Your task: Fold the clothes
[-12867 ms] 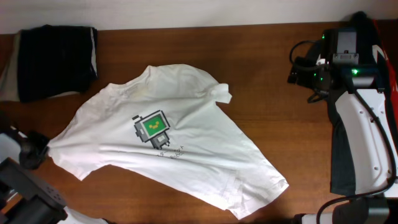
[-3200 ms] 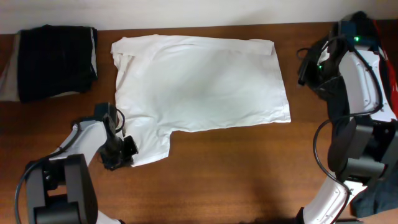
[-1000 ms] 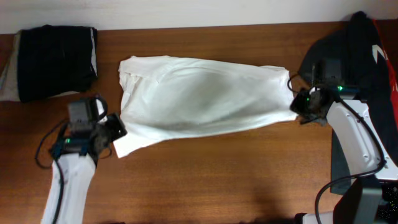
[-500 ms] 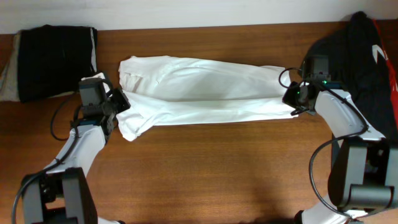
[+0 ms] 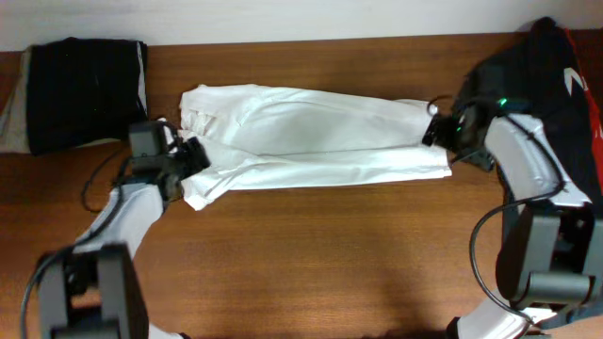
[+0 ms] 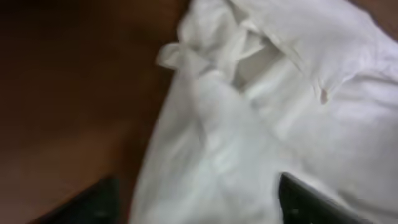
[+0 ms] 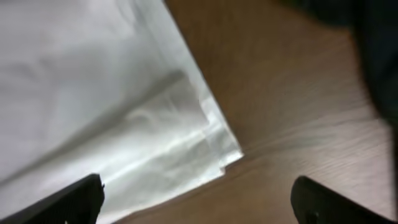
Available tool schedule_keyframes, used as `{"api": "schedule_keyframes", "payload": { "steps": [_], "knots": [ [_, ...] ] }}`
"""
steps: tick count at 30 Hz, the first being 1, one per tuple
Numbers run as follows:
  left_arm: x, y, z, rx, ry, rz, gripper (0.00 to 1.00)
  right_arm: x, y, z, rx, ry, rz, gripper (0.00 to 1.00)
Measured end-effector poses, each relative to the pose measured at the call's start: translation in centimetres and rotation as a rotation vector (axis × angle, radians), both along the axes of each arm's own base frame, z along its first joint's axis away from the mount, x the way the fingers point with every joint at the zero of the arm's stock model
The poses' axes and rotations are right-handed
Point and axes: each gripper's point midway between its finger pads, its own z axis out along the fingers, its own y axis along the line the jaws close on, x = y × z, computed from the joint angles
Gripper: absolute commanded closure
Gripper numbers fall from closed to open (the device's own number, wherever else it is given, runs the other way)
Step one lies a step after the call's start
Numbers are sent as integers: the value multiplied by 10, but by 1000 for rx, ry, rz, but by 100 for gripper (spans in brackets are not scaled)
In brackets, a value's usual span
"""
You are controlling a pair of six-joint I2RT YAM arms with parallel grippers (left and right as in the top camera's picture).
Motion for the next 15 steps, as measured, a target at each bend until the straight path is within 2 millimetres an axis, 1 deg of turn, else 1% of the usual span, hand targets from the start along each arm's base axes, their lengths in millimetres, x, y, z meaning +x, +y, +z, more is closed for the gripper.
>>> {"api": "schedule_keyframes", "payload": {
  "steps": [1, 2, 3, 4, 5, 6, 7, 10, 13, 15],
  "knots": [
    [-9, 3, 13, 0, 10, 8, 74, 7, 1, 12, 12, -26, 34, 51],
    [-16, 4, 25, 1, 11, 10, 82, 10, 3, 17, 26, -38, 54, 68],
    [-25, 2, 31, -2, 35, 6, 88, 9, 8, 17, 41, -34, 72, 75],
    [-35, 0, 30, -8, 74, -2, 94, 6, 13, 15, 58, -23, 95, 83],
    [-47, -5, 22, -15, 135, -17, 98, 4, 20, 9, 71, -17, 115, 87],
    [-54, -9, 12, -26, 184, -29, 99, 4, 24, 3, 78, -20, 122, 89],
    [-57, -13, 3, -37, 214, -41, 99, 3, 30, -6, 83, -23, 145, 91],
    [-62, -29, -28, -96, 301, -84, 99, -11, 44, -34, 109, 14, 171, 93],
    [-65, -34, -51, -128, 357, -97, 99, -10, 46, -43, 111, -3, 176, 94],
    [-63, -35, -58, -134, 363, -99, 99, -7, 46, -51, 107, -11, 182, 94]
  ]
}}
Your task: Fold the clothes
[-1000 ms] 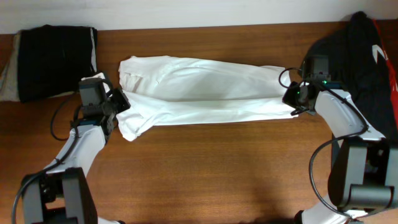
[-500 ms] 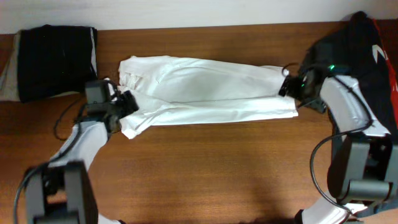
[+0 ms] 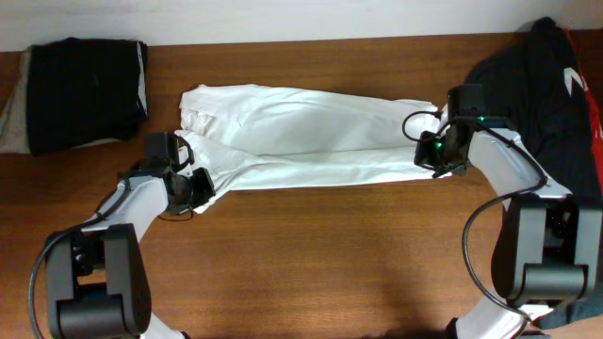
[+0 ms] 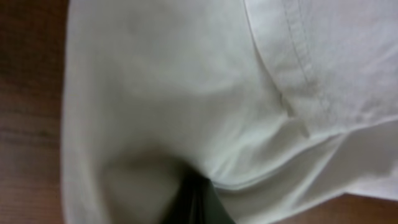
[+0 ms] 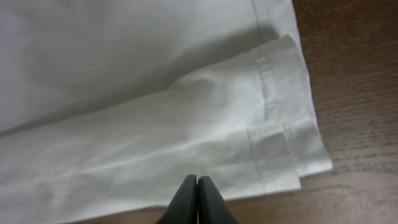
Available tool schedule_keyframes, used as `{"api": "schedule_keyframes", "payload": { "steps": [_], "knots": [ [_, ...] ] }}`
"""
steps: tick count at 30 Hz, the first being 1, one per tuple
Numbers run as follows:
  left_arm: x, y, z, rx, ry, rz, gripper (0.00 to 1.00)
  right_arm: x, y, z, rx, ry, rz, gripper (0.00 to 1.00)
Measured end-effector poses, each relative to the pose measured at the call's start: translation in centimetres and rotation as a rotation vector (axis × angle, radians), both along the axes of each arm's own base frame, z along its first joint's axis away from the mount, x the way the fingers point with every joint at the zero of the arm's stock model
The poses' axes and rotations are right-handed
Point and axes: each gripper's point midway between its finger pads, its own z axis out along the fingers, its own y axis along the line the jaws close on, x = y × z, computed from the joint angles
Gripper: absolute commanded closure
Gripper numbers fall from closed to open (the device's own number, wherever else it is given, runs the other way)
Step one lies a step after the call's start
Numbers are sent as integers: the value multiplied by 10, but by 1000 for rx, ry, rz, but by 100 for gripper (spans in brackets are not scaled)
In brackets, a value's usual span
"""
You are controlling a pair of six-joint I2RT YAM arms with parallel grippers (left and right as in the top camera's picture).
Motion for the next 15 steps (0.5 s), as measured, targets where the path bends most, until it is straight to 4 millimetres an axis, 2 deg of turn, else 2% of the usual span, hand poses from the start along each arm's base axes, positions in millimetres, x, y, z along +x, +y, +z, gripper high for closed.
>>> {"api": "schedule_keyframes", "payload": {
  "steps": [2, 5, 7, 11, 13, 15],
  "knots": [
    [1, 1, -1, 5, -1, 1, 99, -1, 0, -11, -2, 22, 4, 96],
    [-1, 5, -2, 30, 15, 9, 99, -10, -2, -40, -10, 103, 4, 96],
    [-3, 11, -2, 50, 29, 21, 99, -8, -6, -40, -31, 95, -1, 96],
    [-16, 37, -4, 86, 93, 87, 99, -9, -7, -40, -50, 100, -2, 96],
    [-30, 56, -4, 75, 154, 162, 99, -14, -10, -40, -69, 125, -19, 96],
    [-40, 68, -4, 59, 193, 204, 99, -22, -13, -40, -86, 162, -45, 96]
  ]
}}
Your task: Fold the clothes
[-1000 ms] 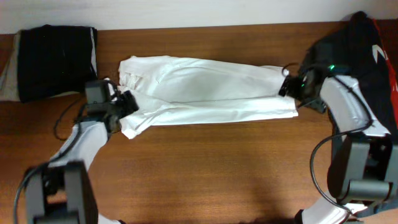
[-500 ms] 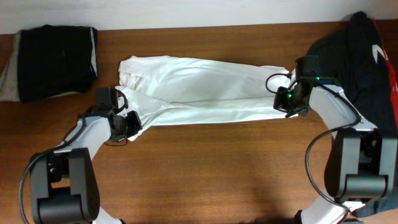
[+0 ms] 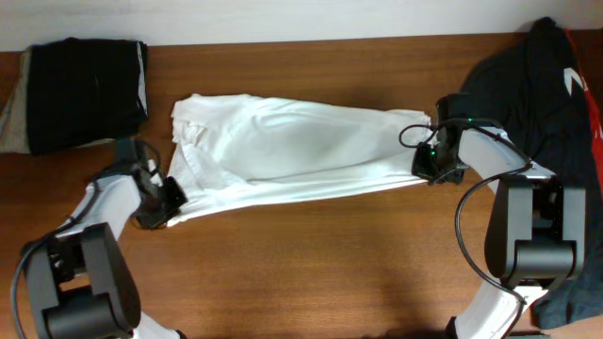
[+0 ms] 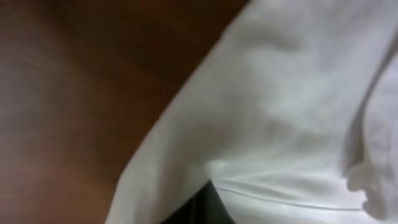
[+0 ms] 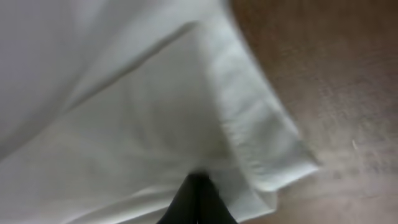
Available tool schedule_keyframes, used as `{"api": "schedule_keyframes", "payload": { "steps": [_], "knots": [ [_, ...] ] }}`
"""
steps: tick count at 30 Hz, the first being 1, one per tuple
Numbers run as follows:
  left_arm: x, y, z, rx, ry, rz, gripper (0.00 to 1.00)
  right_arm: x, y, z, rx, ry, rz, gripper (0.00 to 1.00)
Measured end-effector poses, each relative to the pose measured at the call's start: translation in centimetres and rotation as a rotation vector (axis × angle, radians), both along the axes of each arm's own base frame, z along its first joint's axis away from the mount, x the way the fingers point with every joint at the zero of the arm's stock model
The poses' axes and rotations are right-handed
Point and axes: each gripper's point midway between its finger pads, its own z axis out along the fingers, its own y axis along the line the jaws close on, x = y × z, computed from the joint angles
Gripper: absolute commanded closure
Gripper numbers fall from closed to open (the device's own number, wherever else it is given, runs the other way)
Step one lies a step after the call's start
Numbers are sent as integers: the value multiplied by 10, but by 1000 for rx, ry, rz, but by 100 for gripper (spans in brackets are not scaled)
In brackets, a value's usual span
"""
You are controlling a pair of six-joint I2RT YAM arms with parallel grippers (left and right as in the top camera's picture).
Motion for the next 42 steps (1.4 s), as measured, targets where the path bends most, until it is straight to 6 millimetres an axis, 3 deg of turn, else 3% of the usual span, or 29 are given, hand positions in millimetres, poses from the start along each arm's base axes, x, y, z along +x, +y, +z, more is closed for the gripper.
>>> {"api": "schedule_keyframes", "payload": {
  "steps": [3, 4, 5, 6, 7, 8, 9, 12, 17, 20, 22, 23, 25, 28, 29, 34, 39, 42],
  "knots": [
    [-21, 21, 1, 11, 70, 72, 99, -13, -10, 6, -54, 36, -39, 96],
    [-26, 28, 1, 28, 86, 87, 99, -15, -13, 11, -70, 32, -47, 89],
    [-29, 31, 2, 38, 96, 94, 99, -17, -17, 22, -85, 16, -54, 66],
    [-35, 37, 5, 69, 112, 103, 91, -15, -18, 37, -92, -20, -61, 31],
    [-34, 38, 10, 76, 98, 102, 44, -12, -18, 56, -95, -74, -65, 12],
    [-30, 37, 20, 82, 64, 104, 13, -9, -18, 76, -96, -130, -67, 1],
    [-25, 36, 29, 86, 25, 96, 1, -8, -18, 91, -95, -173, -68, 1],
    [-3, 28, 63, 57, -139, 84, 1, -6, -17, 123, -94, -268, -68, 1],
    [-6, 14, 59, -13, -114, 71, 1, -3, -5, 124, -24, -284, -49, 1],
    [-4, -6, 37, -64, -58, 24, 4, 2, 0, 124, 2, -295, -42, 1],
    [3, -16, 27, -80, -58, -6, 18, 2, 1, 123, 8, -292, -40, 1],
    [10, -21, 24, -80, -76, -26, 30, 1, 2, 122, 12, -288, -39, 1],
    [19, -29, 23, -86, -108, -50, 40, 0, 2, 122, 13, -285, -40, 1],
    [21, -30, 24, -89, -114, -53, 53, 0, 2, 122, 13, -285, -39, 1],
    [21, -30, 24, -90, -114, -51, 64, 0, 2, 121, 12, -283, -39, 1],
    [22, -30, 24, -91, -121, -51, 99, 0, 2, 121, 13, -282, -39, 1],
    [32, -28, 27, -83, -162, -53, 99, 0, 2, 120, 13, -281, -39, 1],
    [50, -26, 33, -68, -241, -58, 99, 0, 2, 120, 13, -280, -39, 1]
  ]
}}
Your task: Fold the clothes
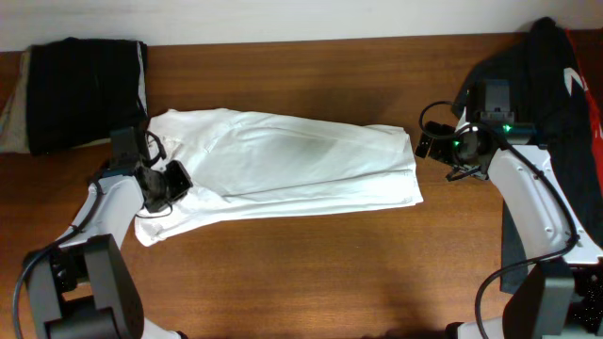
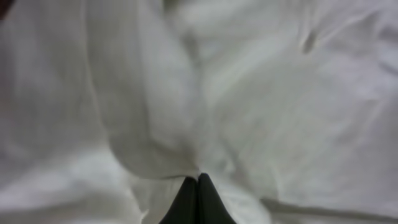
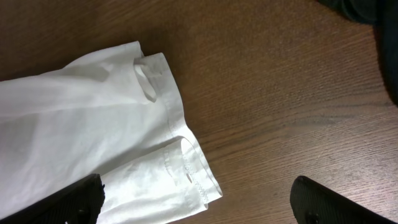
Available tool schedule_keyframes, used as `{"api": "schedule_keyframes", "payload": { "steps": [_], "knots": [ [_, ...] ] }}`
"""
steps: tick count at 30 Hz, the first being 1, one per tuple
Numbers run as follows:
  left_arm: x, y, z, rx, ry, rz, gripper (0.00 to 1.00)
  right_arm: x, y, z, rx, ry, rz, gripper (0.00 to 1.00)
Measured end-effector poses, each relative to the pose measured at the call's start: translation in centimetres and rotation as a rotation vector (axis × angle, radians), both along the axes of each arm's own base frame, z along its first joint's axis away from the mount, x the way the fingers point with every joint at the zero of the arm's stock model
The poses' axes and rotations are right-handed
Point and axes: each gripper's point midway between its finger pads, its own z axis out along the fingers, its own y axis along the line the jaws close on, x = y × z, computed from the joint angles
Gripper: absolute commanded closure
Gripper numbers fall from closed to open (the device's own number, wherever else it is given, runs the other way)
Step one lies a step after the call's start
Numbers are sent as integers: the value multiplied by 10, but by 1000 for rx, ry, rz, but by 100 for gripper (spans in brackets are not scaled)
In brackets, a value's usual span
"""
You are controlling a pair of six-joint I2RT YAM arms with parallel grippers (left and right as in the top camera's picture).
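White trousers (image 1: 283, 165) lie folded lengthwise across the wooden table (image 1: 311, 273), waist at the left, leg hems at the right. My left gripper (image 1: 162, 185) sits at the waist end, shut on the white cloth (image 2: 199, 124), which fills the left wrist view. My right gripper (image 1: 431, 146) hovers just right of the leg hems (image 3: 174, 155), open, with nothing between its fingers (image 3: 323, 199).
A folded black garment (image 1: 85, 89) lies at the back left corner. A heap of dark clothes with red and white marks (image 1: 556, 85) covers the back right, beside my right arm.
My right gripper has let go of the leg hem, opened and drawn back to the right. The trousers now lie flatter, shifted left and toward the front. My left gripper still grips the waist.
Both grippers stood open at the two ends of the trousers. Then each was shut on cloth, left at the waist, right at the hem. The trousers were then stretched and lifted, and now lie flat with only the left holding.
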Motion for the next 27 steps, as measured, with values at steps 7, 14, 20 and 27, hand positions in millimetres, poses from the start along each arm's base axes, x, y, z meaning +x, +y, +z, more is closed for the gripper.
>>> {"api": "schedule_keyframes", "payload": {
  "steps": [7, 14, 20, 27],
  "knots": [
    [35, 0, 16, -1, -162, -14, 98, -1, 0, 0, 0, 4, 0, 1],
    [60, -15, 8, -3, -236, -61, 67, -4, 0, -2, 1, 16, 0, 2],
    [66, -15, 8, 11, -234, -92, 67, -8, 5, -3, 22, 36, 13, 1],
    [75, -10, 62, 65, -157, -182, 8, -13, 29, -5, 110, 56, 95, 15]
  ]
}}
